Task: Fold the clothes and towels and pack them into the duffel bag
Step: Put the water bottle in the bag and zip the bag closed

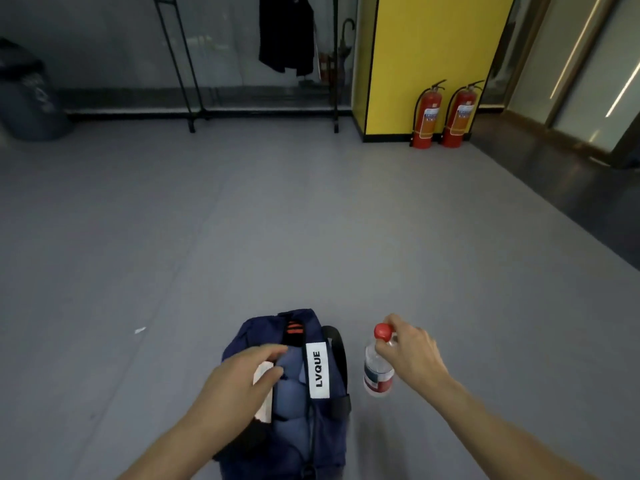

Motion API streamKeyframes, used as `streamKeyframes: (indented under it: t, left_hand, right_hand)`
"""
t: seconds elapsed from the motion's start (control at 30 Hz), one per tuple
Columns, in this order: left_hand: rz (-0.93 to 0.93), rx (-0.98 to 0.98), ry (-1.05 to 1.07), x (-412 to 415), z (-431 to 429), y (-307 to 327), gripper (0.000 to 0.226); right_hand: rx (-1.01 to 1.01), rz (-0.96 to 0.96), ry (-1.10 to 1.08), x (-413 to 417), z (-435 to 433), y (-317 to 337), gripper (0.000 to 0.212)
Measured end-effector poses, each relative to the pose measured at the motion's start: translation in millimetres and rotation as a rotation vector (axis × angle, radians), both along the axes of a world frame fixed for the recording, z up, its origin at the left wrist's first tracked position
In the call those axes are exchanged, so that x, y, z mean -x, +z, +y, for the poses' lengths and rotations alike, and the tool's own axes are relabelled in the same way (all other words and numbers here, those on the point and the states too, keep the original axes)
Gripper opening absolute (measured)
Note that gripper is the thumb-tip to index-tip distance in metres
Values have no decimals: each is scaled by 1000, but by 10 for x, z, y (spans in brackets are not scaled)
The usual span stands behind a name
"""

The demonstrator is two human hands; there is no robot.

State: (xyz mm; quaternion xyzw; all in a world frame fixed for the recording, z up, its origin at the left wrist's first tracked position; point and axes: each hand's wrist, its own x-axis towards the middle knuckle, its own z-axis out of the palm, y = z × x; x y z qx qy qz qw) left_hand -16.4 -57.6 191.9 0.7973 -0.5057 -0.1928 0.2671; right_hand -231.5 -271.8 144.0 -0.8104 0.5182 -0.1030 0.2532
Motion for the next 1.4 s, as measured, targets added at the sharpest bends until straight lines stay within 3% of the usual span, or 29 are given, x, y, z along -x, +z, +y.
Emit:
streamKeyframes:
  t: [0.27,0.6,0.97,1.07,1.17,1.23,1.3,1.4]
  left_hand:
    - [163,6,214,589,1239,280,45]
    - [308,185,244,1306,2270,491,81]
    - [386,326,95,1033,2483,922,62]
    - [550,382,51,928,2375,860,58]
    - [590,368,35,843,2189,705,57]
    - [586,298,15,768,2019,492,61]
    - [539,224,-5,701,1818,227,65]
    - [313,102,-55,615,1536,-207,76]
  right_hand:
    - [19,-291,49,168,1394,1275,10]
    - [-77,-515,179,266,2875,1533,12]
    - [-186,-751,234,168,3295,2066,18]
    - [-276,-615,280,84,3217,2047,36]
    - [-405,-433,320,26,3059,1861,57]
    - [-383,-390,307,-3,2917,1645,66]
    - [-368,-381,268,-17,2776,1331,61]
    - [-311,-354,167,-17,2633,762,46]
